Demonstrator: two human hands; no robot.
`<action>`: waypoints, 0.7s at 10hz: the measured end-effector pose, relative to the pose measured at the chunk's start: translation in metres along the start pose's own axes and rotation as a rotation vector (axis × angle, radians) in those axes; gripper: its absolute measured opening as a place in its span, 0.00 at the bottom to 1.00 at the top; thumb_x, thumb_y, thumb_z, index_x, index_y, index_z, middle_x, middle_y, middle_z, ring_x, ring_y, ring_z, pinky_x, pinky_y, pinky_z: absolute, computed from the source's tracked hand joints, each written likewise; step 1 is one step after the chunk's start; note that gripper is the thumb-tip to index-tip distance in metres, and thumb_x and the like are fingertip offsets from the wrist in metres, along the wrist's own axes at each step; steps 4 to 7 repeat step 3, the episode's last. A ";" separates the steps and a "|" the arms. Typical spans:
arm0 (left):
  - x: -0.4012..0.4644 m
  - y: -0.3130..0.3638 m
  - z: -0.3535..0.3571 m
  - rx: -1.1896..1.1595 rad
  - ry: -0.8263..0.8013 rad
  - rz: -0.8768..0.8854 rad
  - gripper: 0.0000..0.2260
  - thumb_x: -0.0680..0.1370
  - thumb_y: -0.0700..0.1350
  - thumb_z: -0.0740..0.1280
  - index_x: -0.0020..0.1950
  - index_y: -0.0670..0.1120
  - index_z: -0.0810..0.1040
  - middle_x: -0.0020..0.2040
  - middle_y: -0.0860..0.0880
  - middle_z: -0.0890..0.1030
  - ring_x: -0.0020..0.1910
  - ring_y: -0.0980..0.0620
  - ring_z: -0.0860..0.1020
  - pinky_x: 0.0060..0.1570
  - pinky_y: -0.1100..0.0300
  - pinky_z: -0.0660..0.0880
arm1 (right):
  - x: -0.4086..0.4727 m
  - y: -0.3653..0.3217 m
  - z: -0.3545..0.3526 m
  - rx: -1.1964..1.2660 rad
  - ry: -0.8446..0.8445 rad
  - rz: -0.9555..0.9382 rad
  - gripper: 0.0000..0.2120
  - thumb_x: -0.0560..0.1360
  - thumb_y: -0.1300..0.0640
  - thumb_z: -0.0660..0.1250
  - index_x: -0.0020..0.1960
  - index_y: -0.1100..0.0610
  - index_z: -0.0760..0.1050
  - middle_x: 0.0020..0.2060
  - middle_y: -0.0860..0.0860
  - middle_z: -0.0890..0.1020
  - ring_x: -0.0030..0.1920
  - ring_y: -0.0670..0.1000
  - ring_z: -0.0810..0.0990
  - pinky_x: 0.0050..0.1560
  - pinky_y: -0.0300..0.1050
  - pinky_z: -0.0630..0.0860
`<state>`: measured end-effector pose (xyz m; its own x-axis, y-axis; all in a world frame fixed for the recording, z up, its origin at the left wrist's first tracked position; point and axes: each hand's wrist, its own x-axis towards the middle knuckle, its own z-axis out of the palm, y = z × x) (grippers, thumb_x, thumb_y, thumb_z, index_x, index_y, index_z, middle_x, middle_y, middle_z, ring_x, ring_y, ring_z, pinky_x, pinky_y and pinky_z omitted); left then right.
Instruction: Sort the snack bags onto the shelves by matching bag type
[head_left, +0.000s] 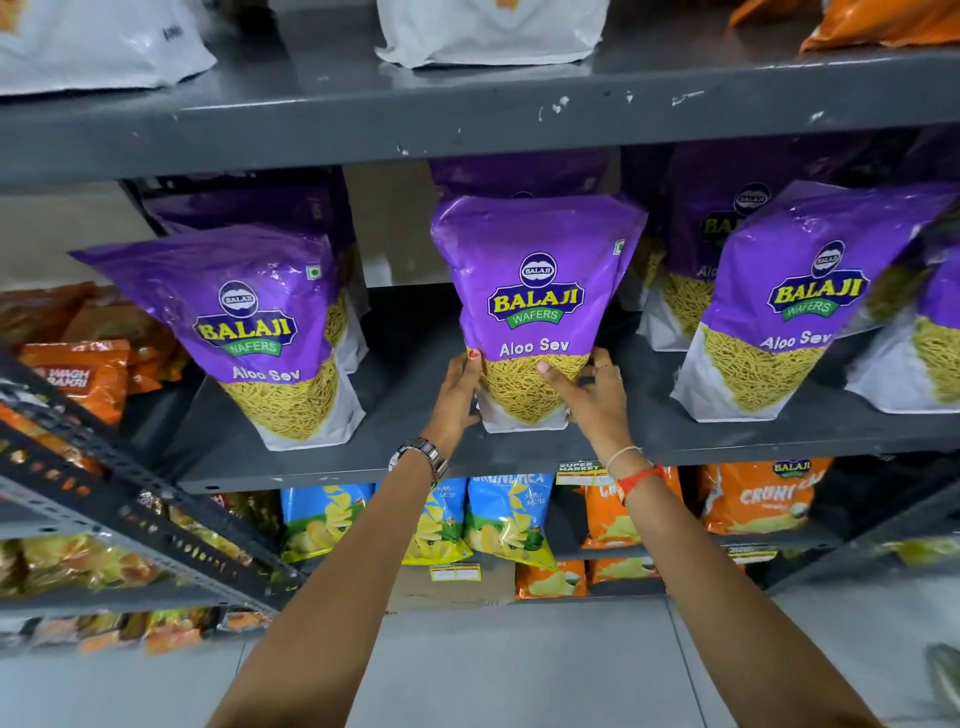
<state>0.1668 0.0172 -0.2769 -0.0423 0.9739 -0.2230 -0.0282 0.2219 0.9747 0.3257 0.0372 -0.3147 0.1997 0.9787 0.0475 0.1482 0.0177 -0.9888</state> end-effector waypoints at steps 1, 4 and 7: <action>-0.006 -0.004 0.005 0.039 0.019 0.066 0.21 0.80 0.53 0.52 0.70 0.45 0.61 0.56 0.56 0.73 0.56 0.60 0.74 0.62 0.62 0.71 | -0.005 -0.009 -0.004 0.060 0.018 0.010 0.25 0.64 0.47 0.77 0.56 0.49 0.70 0.52 0.56 0.81 0.53 0.56 0.82 0.52 0.49 0.81; -0.017 -0.005 0.017 0.314 0.129 0.527 0.34 0.74 0.60 0.57 0.75 0.55 0.44 0.76 0.57 0.52 0.76 0.58 0.45 0.76 0.48 0.43 | -0.027 -0.045 -0.049 0.372 0.378 -0.103 0.12 0.70 0.55 0.72 0.51 0.52 0.73 0.41 0.49 0.80 0.40 0.44 0.78 0.44 0.45 0.79; -0.017 -0.005 0.017 0.314 0.129 0.527 0.34 0.74 0.60 0.57 0.75 0.55 0.44 0.76 0.57 0.52 0.76 0.58 0.45 0.76 0.48 0.43 | -0.027 -0.045 -0.049 0.372 0.378 -0.103 0.12 0.70 0.55 0.72 0.51 0.52 0.73 0.41 0.49 0.80 0.40 0.44 0.78 0.44 0.45 0.79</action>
